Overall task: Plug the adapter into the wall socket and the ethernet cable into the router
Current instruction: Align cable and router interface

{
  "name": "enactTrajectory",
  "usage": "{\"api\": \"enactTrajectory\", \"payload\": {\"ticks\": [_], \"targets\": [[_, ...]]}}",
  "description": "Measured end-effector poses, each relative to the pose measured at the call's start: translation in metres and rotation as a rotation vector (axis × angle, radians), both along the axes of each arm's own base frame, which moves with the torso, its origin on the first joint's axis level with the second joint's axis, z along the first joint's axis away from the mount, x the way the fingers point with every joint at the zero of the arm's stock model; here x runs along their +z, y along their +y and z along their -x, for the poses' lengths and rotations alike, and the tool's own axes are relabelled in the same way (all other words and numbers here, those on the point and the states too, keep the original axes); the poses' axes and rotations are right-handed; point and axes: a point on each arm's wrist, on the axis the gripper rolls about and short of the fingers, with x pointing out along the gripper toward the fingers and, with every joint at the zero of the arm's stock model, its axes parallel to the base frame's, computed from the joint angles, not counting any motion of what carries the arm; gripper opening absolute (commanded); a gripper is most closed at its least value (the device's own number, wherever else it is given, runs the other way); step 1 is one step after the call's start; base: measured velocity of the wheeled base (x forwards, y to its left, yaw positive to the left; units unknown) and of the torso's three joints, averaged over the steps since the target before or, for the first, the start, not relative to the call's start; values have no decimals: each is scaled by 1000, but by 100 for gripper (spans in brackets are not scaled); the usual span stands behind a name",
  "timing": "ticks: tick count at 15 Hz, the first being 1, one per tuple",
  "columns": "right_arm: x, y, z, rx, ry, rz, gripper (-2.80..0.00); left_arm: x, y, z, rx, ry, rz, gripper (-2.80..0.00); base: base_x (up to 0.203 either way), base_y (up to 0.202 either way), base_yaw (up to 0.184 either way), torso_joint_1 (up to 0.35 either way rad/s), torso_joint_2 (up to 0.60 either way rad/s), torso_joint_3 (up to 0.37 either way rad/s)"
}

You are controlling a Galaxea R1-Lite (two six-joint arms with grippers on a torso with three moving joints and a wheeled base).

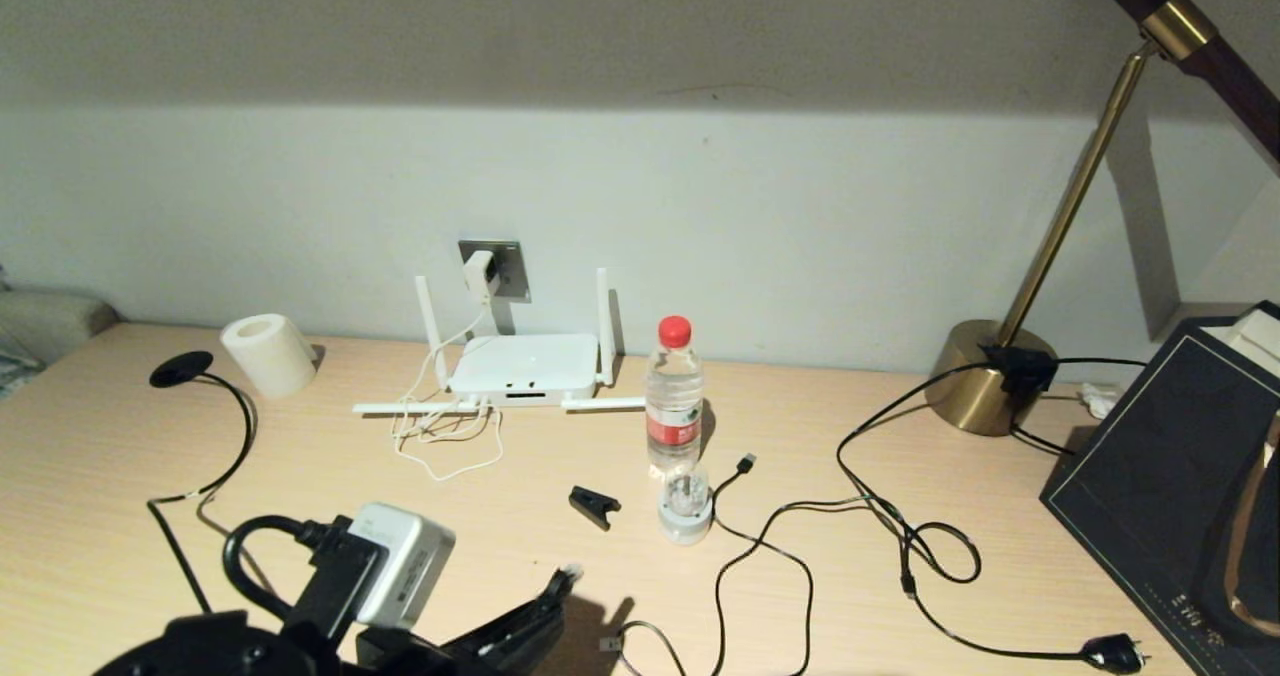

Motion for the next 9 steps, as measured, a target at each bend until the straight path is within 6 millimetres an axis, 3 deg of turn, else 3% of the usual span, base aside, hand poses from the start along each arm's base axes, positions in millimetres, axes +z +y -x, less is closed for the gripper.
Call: {"api": "enactTrajectory", "payload": {"ticks": [9], "targets": [[0,0,0,-3,1,-37,-280,1,-21,-3,-76,-142,6,-280,0,0,0,0,0,0]]}}
